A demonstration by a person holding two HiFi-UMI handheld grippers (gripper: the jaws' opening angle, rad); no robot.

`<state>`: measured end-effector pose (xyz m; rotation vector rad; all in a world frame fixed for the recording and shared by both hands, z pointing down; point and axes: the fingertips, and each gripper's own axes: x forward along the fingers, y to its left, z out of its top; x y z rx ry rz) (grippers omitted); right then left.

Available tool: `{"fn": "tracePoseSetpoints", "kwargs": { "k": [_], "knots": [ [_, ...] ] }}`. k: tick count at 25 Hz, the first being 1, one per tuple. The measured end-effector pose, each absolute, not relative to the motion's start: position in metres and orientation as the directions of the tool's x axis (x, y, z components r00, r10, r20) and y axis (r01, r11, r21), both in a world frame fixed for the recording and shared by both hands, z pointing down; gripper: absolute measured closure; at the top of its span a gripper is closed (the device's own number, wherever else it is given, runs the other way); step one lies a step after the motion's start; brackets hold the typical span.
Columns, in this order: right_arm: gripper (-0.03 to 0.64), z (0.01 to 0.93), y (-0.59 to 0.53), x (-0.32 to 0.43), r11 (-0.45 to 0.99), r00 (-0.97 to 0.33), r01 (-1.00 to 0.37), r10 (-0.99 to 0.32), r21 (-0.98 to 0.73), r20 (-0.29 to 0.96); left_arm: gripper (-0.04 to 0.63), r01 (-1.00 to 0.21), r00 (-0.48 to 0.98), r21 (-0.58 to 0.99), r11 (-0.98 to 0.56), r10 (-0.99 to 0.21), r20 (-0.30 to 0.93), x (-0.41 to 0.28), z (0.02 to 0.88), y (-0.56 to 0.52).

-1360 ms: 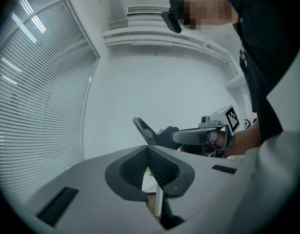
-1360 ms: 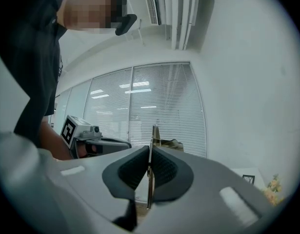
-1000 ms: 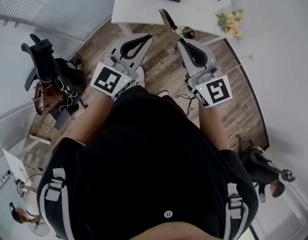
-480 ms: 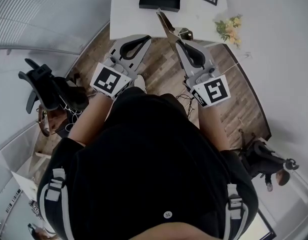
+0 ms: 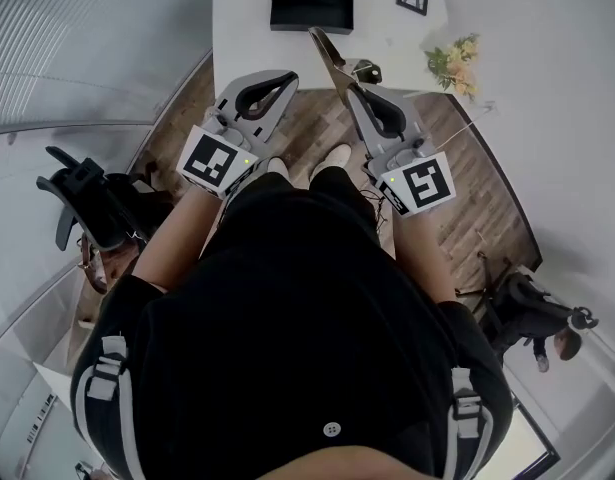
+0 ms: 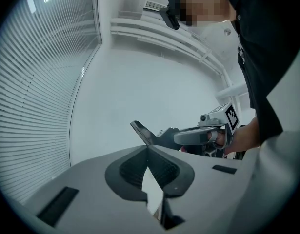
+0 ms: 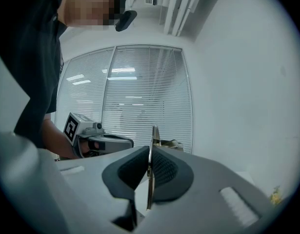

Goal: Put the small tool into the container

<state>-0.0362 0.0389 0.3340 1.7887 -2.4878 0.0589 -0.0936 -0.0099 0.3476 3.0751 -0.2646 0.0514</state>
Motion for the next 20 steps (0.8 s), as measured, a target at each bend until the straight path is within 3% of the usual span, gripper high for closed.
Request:
{"fn": "tracePoseSetpoints", "kwargs": {
  "k": [20],
  "knots": [
    [0.597,0.344,-0.084,0.111,0.445,-0.441,-0.895,-0.894,0.036,0.084,0.588,-0.317,0.946,0.021,-0.948,-0.315,0.070,0.045,0.347,-0.117]
  ]
}}
